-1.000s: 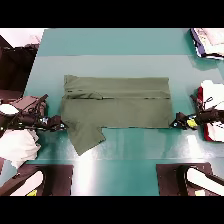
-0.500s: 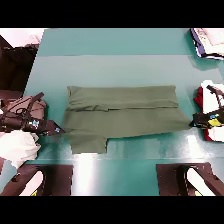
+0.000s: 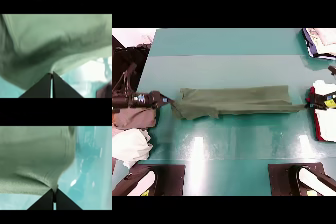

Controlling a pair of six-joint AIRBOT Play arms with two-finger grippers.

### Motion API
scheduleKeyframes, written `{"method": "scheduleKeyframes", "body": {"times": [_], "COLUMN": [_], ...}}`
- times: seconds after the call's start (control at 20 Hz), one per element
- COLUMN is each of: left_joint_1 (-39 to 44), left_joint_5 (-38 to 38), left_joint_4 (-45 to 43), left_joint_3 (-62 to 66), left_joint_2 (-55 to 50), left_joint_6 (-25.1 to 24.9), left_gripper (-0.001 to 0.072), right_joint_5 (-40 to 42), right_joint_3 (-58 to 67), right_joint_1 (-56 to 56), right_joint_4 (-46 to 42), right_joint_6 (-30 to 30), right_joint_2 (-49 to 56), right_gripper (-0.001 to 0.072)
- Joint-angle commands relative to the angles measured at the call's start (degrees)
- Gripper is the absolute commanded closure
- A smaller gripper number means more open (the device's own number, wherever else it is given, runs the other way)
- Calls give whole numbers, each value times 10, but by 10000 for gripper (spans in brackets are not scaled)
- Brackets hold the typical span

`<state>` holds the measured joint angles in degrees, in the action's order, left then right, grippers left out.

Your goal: Fold the shirts.

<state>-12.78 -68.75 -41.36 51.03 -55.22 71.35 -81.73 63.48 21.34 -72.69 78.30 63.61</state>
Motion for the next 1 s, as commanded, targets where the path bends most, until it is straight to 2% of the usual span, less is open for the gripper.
{"method": "scheduleKeyframes", "body": {"times": [0.0,0.4,0.45,0.5,0.55,0.65,0.8,0.9,0.95], "left_joint_1": [-1,-1,-1,-1,-1,-1,-1,-1,-1], "left_joint_5": [39,91,106,123,137,141,84,39,19], "left_joint_4": [48,74,78,80,87,93,92,92,92], "left_joint_3": [51,84,84,84,85,98,132,141,141], "left_joint_2": [-76,-226,-234,-237,-238,-238,-238,-238,-238], "left_joint_6": [-33,-43,-43,-42,-37,-37,-39,-39,-39], "left_gripper": [683,682,643,308,108,94,95,97,205], "right_joint_5": [31,116,128,139,145,138,94,53,39], "right_joint_3": [55,152,164,176,188,211,218,208,199], "right_joint_1": [0,-52,-61,-67,-73,-74,-49,-20,-5], "right_joint_4": [29,56,57,57,58,86,102,102,102], "right_joint_6": [3,12,36,51,59,58,33,2,-9], "right_joint_2": [72,200,218,235,251,272,276,276,276], "right_gripper": [698,694,664,399,112,93,98,138,138]}}
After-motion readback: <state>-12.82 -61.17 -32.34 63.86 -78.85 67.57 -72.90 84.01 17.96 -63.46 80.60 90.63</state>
